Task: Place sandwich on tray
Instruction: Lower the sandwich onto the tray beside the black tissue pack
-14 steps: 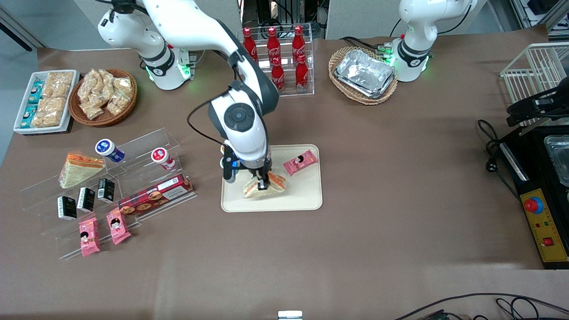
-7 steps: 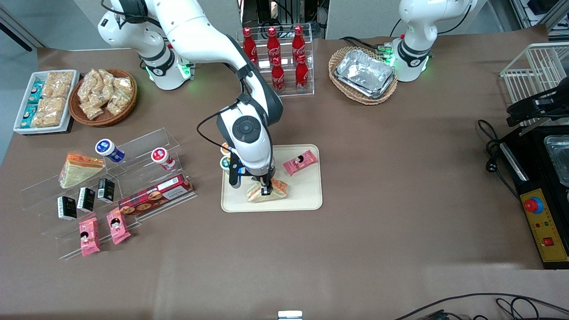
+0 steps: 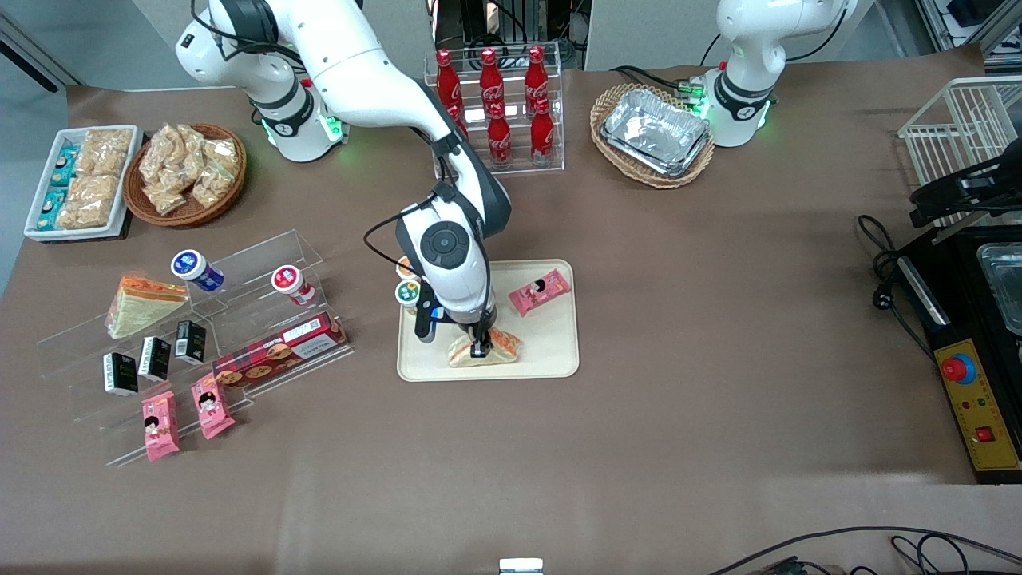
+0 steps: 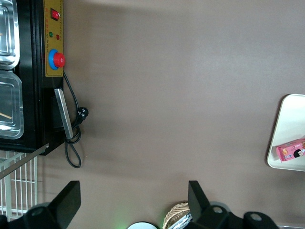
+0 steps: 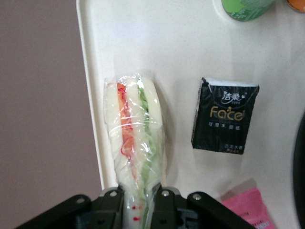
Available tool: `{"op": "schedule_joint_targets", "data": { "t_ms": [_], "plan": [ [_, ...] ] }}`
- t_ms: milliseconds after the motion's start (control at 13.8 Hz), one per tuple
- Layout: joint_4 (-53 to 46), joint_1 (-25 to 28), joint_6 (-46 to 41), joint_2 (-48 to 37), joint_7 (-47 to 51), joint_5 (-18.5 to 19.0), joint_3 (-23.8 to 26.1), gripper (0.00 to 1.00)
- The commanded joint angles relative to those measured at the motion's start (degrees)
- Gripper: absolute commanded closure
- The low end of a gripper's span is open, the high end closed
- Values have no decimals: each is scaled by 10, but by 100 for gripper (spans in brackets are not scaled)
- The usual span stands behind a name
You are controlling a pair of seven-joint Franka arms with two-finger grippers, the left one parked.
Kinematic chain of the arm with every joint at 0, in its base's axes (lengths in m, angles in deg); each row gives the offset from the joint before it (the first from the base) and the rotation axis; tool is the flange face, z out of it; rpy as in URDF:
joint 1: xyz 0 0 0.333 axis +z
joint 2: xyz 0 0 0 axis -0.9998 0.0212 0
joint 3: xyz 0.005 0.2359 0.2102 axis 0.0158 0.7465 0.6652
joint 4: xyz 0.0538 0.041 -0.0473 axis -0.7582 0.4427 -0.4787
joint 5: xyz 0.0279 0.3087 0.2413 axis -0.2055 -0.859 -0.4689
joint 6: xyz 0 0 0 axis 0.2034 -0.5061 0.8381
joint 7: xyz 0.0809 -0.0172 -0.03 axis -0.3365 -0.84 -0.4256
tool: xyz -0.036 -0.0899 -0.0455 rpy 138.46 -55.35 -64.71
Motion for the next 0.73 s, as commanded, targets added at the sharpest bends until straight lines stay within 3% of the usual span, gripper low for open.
{"op": "schedule_joint_targets", "data": {
  "t_ms": [0,73,145,218,291,363,654],
  "plan": [
    [-4,2,20,15,17,-18,-5,96],
    [-4,-4,21,16,23,-18,-5,71],
    [-5,-7,21,16,24,-18,-5,39],
    [-5,-13,21,16,23,-18,-5,25],
    [-5,-13,20,15,23,-18,-6,21],
    [-6,-15,20,15,20,-18,-6,0],
    [-13,-16,-22,-22,18,-16,-11,0]
  ]
}}
